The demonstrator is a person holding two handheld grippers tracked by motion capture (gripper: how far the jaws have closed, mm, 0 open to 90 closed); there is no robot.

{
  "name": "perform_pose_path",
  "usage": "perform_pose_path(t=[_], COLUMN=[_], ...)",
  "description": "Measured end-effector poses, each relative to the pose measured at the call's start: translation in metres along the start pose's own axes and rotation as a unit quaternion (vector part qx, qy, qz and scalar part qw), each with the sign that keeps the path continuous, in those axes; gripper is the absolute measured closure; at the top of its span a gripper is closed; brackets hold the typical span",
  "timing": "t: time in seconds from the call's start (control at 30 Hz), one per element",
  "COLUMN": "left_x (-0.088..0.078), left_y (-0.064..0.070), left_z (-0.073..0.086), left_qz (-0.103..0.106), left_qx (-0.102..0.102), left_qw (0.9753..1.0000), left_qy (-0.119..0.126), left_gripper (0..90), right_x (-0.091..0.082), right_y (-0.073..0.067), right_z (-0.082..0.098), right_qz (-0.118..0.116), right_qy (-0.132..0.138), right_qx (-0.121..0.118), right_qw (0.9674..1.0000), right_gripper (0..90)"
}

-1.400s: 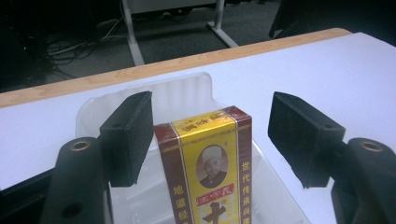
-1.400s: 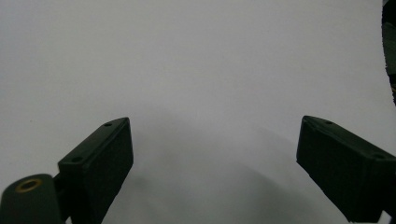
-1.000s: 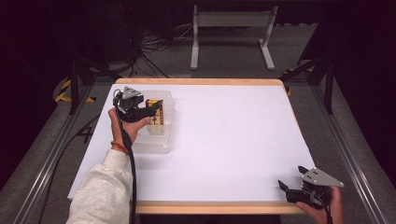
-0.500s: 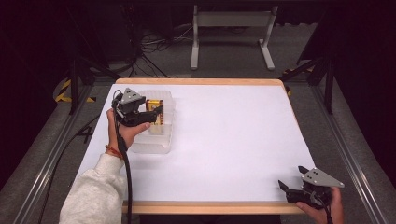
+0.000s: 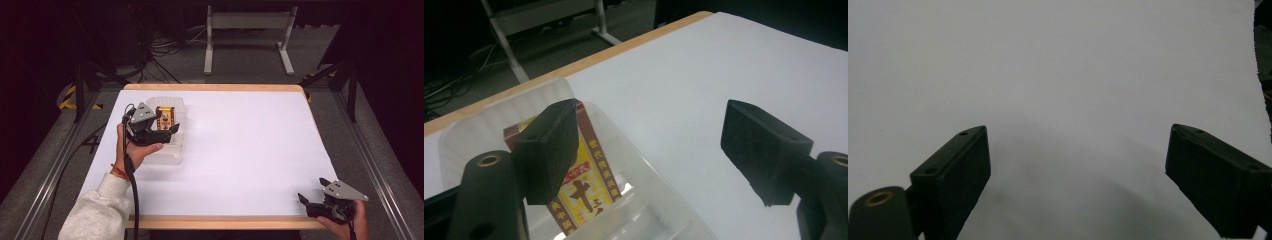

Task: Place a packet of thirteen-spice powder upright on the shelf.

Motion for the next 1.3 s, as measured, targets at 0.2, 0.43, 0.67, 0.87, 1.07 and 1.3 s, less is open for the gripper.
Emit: perform_pose_path(t=[0.2, 0.43, 0.67, 0.87, 1.07, 1.3], left_x=[-0.003, -0.012, -0.019, -0.024, -0.029, -0.033], left_y=[0.012, 0.028, 0.041, 0.049, 0.058, 0.069], left_z=[0.005, 0.012, 0.021, 0.029, 0.041, 0.05], left_qz=[0.016, 0.039, 0.062, 0.069, 0.083, 0.093], left_qx=[0.015, 0.036, 0.057, 0.07, 0.088, 0.112], left_qw=[0.9998, 0.9986, 0.9964, 0.9951, 0.9926, 0.9893], left_qy=[0.0, -0.002, -0.007, -0.009, -0.007, -0.012], left_gripper=[23.7, 23.5, 23.4, 22.3, 20.4, 19.3], right_x=[-0.001, -0.001, -0.001, -0.002, -0.003, -0.003], right_y=[0.0, 0.0, 0.001, 0.0, 0.002, 0.002], right_z=[0.0, 0.0, 0.0, -0.001, -0.001, -0.002], right_qz=[0.0, -0.001, 0.001, 0.001, 0.003, 0.002], right_qy=[0.0, 0.001, 0.002, 0.003, 0.006, 0.007], right_qx=[0.0, 0.001, 0.003, 0.002, 0.004, 0.004], right_qw=[1.0, 1.0, 1.0, 1.0, 1.0, 1.0], right_gripper=[11.7, 11.6, 11.7, 11.7, 11.7, 11.7])
Point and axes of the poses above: each handheld gripper's, and its own axes: x roughly forward along the jaws, z roughly out of its underside, y roughly to its right, the point moved 6 cm from there along x, roughly forward along the jaws, and after that the axes turned 13 degrees about -x, right-handed, at the moved point
